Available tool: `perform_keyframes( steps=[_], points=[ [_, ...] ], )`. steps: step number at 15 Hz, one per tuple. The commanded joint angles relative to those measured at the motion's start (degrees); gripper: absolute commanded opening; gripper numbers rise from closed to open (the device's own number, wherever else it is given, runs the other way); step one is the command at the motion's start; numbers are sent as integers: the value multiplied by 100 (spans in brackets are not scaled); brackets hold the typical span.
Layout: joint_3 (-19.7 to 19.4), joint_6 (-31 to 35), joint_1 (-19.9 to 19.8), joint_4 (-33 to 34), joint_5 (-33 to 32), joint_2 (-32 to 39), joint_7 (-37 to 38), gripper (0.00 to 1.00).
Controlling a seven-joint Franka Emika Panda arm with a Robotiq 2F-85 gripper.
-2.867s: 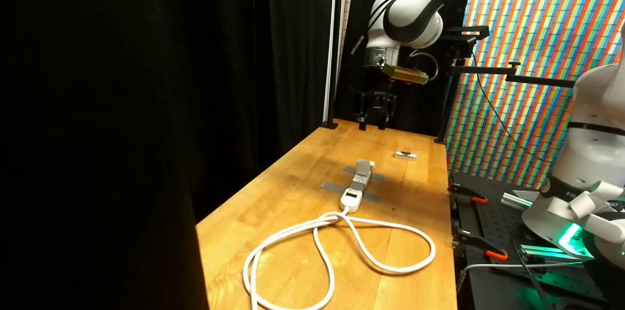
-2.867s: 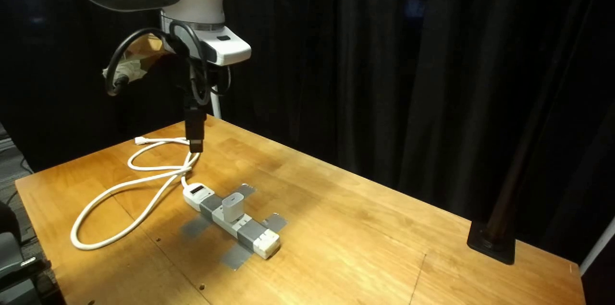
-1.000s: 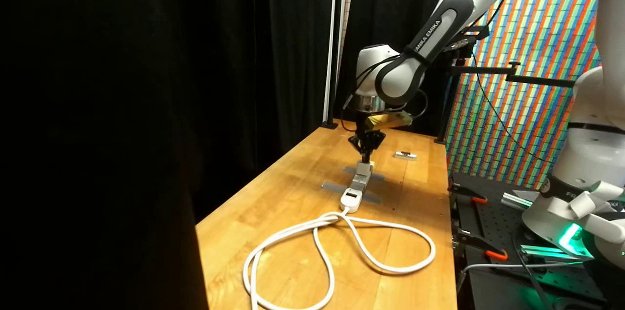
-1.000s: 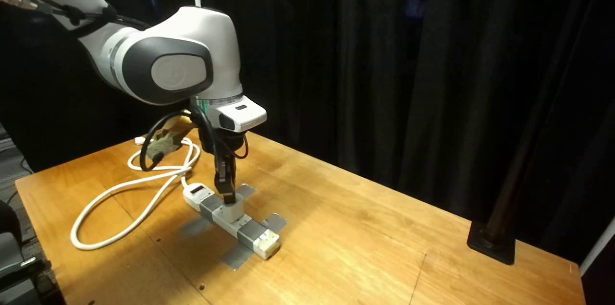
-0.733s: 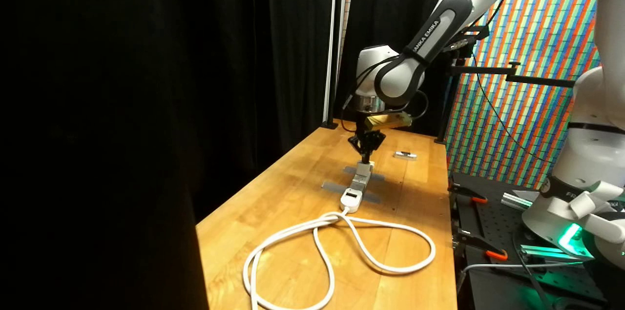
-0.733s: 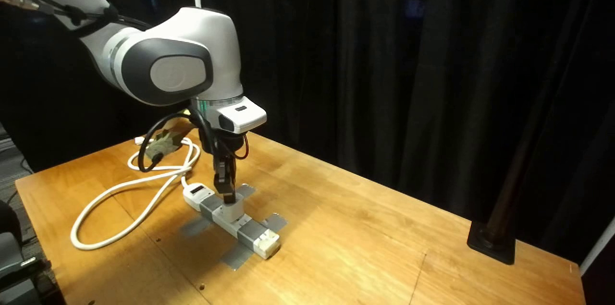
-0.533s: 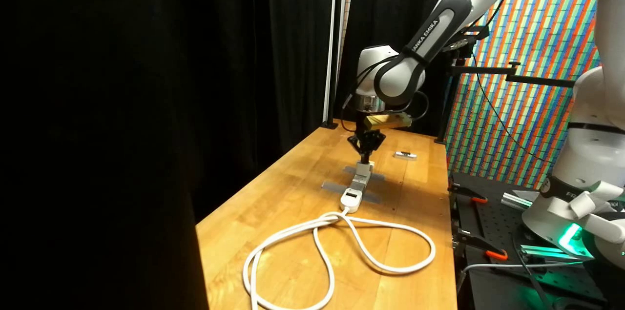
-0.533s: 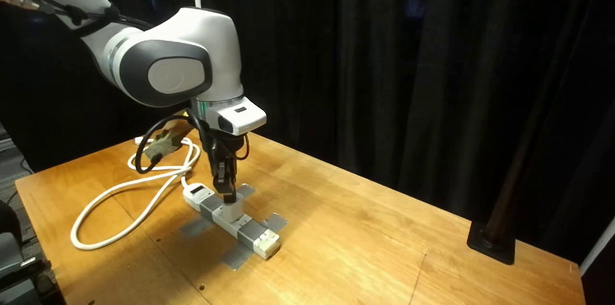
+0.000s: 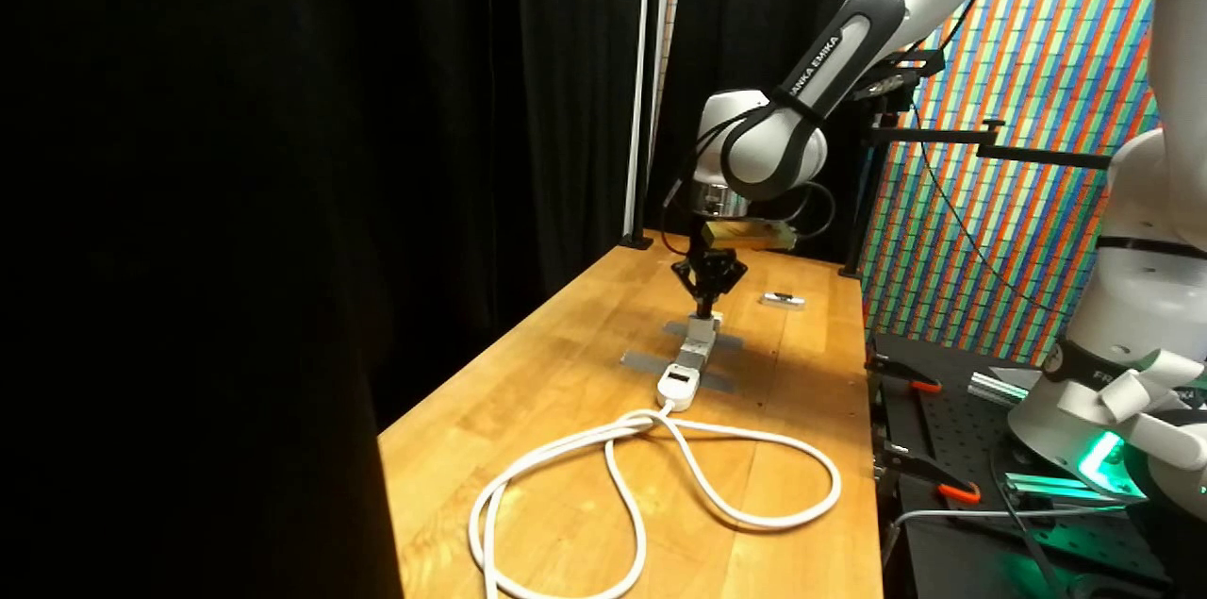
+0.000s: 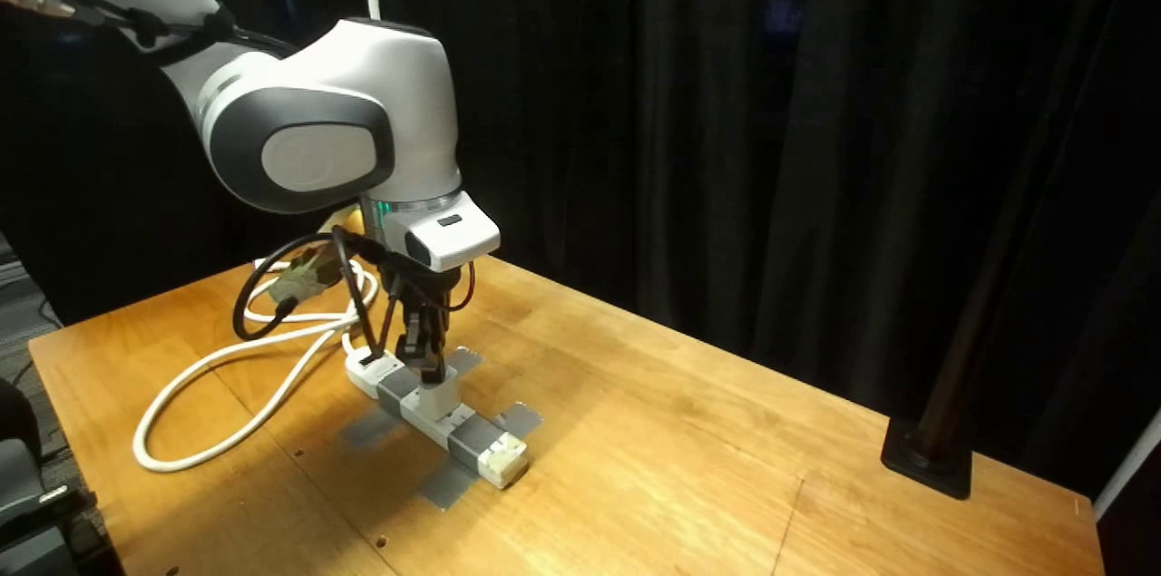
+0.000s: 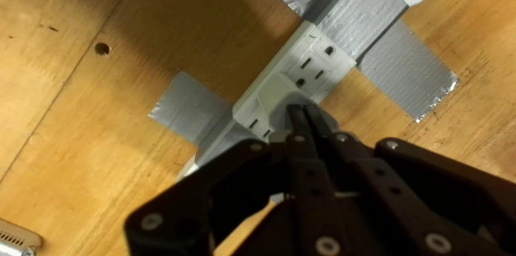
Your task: Plug the charger head into the extension cord
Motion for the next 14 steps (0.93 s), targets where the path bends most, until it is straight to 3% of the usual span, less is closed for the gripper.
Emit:
perform_keyframes(
  steps=[1,5,6,7,9,12,14],
  points=[
    [121,451,-76,-167,554,354,-287,7],
    [143,469,-180,-256,993,226,-540,8],
    [122,354,-183,-293,1022,24,-603,33],
    [67,234,-151,-322,951,-128,-618,33],
    [-64,90,-46,-472,669,-533,-522,44],
    [-80,-322,-2,-727,374,-1219,-535,67],
    [51,-1011,-84,-778,483,-1745,-763,82]
  ],
)
